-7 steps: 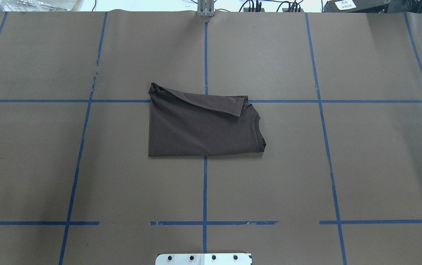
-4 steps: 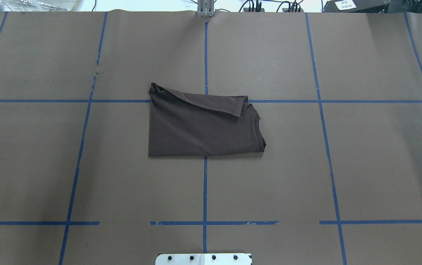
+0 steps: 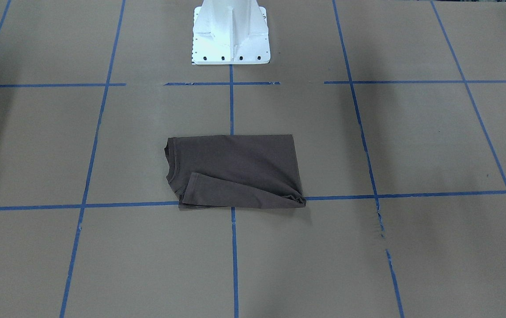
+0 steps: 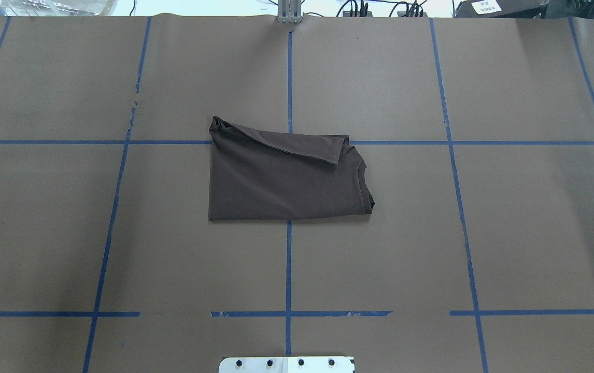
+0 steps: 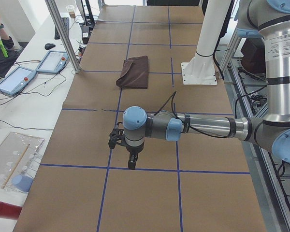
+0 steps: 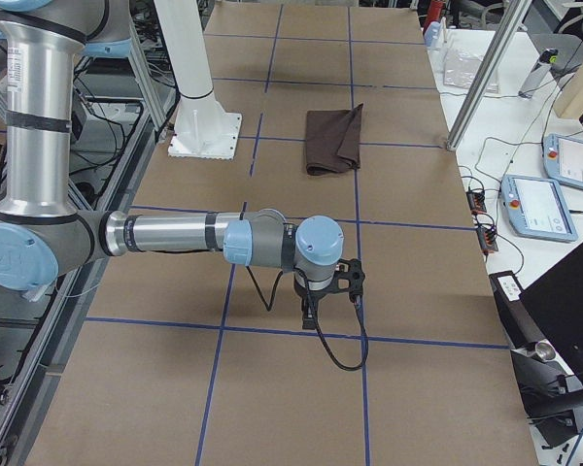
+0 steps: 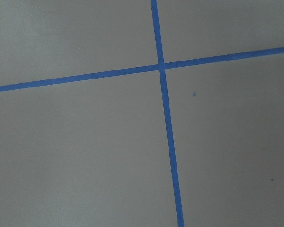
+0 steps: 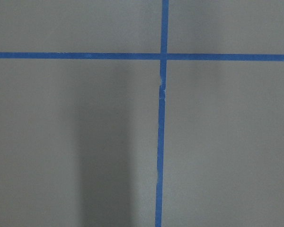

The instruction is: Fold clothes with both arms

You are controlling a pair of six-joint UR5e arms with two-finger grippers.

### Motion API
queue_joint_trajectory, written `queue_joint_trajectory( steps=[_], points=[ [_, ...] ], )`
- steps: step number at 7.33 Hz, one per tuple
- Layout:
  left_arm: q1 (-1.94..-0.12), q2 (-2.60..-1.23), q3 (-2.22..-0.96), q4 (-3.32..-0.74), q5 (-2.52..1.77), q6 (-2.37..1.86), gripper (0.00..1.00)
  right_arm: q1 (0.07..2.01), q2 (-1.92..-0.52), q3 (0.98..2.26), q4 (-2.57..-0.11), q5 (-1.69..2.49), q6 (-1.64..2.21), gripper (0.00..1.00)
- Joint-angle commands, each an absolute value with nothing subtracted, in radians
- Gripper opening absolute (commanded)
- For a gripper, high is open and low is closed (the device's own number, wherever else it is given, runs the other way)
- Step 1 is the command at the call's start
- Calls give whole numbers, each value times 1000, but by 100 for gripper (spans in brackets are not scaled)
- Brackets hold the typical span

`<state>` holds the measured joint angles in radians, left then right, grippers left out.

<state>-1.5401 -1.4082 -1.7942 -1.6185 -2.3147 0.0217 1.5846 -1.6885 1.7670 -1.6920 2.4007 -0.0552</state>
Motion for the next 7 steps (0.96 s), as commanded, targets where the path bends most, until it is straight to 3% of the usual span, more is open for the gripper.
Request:
queue_joint_trajectory(
  steps=[1, 7],
  points=[
    [-1540, -1407, -1793, -1618, -2322, 20, 100, 1585, -1687, 1767, -1692, 2401, -55, 100],
    [-1540, -1407, -1793, -1585, -2324, 20, 100, 1585, -1686, 1767, -1692, 2401, -55, 100]
  ],
)
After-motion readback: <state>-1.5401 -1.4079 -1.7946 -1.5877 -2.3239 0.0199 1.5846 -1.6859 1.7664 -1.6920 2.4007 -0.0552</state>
